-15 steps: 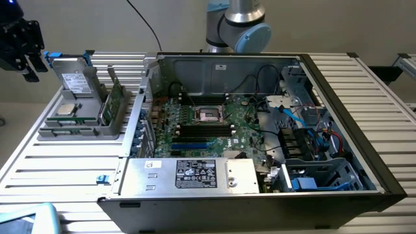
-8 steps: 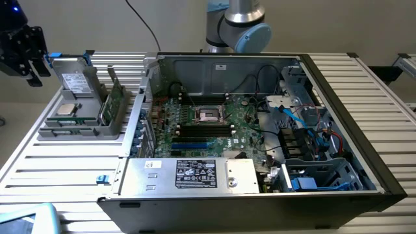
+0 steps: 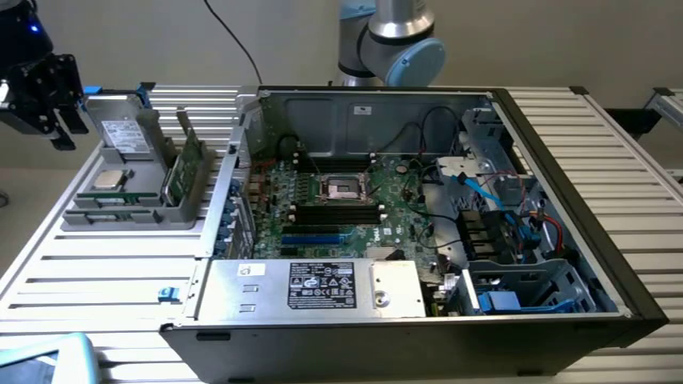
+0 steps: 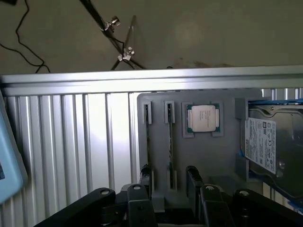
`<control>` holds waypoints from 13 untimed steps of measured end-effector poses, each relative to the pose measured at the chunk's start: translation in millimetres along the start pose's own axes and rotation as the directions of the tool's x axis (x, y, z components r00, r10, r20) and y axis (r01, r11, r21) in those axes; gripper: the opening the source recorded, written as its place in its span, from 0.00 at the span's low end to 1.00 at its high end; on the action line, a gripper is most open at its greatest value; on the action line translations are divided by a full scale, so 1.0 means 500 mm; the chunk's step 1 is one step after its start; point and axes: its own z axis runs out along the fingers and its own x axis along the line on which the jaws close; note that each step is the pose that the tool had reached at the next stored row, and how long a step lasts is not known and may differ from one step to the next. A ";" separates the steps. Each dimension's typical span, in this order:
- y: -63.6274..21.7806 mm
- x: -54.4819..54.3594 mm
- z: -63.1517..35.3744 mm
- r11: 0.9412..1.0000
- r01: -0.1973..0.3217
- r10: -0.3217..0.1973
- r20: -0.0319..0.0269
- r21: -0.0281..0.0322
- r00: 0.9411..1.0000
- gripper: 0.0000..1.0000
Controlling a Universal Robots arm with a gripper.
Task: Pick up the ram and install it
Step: 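Pick up the ram and move it above insertion slot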
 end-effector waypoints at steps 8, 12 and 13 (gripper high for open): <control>-0.006 0.002 0.029 1.000 -0.001 0.001 0.000 0.000 1.000 0.43; -0.011 0.005 0.044 1.000 -0.003 0.003 0.000 0.000 1.000 0.43; -0.012 0.005 0.047 1.000 -0.004 0.004 0.000 0.000 1.000 0.43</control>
